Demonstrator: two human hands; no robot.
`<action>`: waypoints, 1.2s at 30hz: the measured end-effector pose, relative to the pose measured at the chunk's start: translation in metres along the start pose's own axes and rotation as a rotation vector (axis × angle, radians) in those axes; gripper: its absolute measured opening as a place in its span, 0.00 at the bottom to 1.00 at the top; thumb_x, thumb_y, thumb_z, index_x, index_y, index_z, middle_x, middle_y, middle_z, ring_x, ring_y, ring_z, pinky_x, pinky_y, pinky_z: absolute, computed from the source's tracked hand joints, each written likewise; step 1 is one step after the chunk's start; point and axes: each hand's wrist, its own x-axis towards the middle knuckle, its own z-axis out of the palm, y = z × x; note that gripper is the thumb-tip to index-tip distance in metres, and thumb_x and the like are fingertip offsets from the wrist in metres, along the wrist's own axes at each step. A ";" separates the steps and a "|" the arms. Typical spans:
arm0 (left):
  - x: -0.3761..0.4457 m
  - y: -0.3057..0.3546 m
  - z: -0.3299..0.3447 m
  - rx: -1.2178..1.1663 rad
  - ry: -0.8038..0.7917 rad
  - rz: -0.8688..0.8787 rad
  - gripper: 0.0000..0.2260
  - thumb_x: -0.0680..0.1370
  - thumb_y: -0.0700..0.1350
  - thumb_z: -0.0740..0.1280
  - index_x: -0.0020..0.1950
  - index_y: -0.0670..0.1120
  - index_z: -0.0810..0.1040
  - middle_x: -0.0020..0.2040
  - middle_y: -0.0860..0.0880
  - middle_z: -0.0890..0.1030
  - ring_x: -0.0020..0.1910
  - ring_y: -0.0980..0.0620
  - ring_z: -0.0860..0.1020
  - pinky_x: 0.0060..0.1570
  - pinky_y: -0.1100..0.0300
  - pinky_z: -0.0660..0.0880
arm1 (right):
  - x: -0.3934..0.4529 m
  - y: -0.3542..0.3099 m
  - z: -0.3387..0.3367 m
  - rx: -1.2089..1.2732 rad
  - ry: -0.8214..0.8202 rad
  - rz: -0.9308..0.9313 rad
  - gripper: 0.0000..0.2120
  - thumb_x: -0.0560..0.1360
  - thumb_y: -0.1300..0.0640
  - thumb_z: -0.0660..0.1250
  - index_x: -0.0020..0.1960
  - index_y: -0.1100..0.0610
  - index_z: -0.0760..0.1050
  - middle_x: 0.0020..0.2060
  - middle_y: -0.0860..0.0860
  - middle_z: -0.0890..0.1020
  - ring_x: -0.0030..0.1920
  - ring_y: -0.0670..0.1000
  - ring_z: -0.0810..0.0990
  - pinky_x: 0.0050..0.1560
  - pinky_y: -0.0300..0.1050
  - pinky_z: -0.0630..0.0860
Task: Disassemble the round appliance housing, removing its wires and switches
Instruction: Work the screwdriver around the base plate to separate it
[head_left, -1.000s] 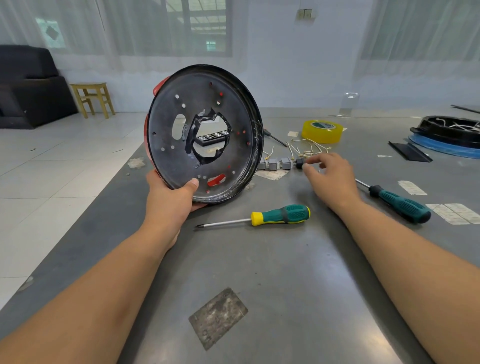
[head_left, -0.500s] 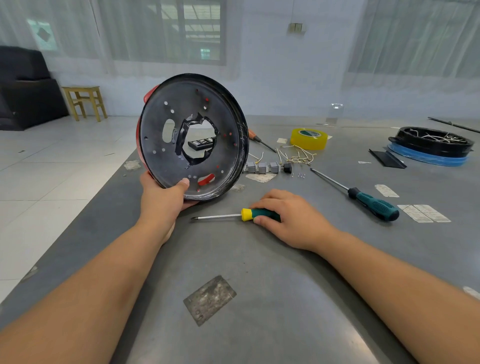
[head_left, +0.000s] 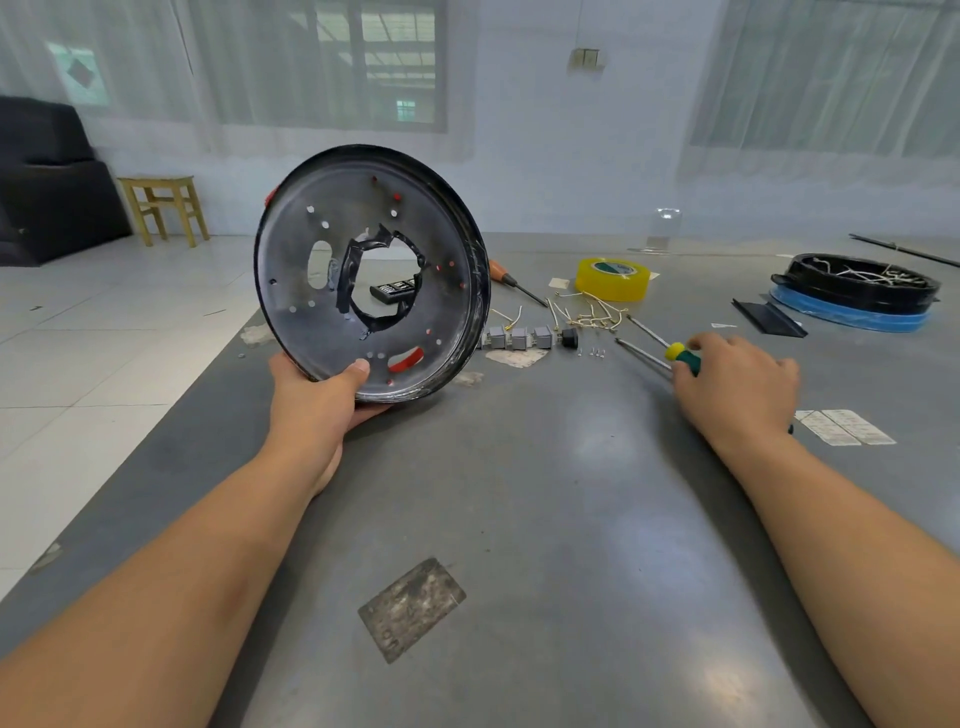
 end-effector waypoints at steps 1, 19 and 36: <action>0.000 -0.001 0.000 0.008 -0.006 0.002 0.22 0.79 0.33 0.72 0.65 0.51 0.68 0.66 0.47 0.79 0.58 0.44 0.85 0.47 0.41 0.86 | 0.001 0.000 0.002 -0.028 -0.011 0.015 0.11 0.79 0.49 0.65 0.56 0.53 0.80 0.49 0.57 0.83 0.51 0.62 0.80 0.52 0.53 0.66; 0.000 -0.004 -0.001 0.056 -0.039 0.025 0.23 0.78 0.33 0.73 0.63 0.54 0.69 0.66 0.49 0.79 0.58 0.45 0.85 0.50 0.40 0.85 | 0.001 -0.011 0.007 -0.127 -0.273 0.018 0.16 0.81 0.42 0.58 0.59 0.51 0.75 0.53 0.57 0.80 0.55 0.63 0.78 0.51 0.54 0.71; 0.000 -0.005 -0.001 0.107 -0.105 -0.007 0.20 0.79 0.41 0.74 0.67 0.52 0.72 0.62 0.47 0.83 0.53 0.44 0.87 0.43 0.43 0.86 | -0.019 -0.051 -0.006 -0.022 -0.053 -0.292 0.33 0.80 0.38 0.58 0.80 0.51 0.58 0.77 0.57 0.65 0.73 0.62 0.67 0.70 0.59 0.65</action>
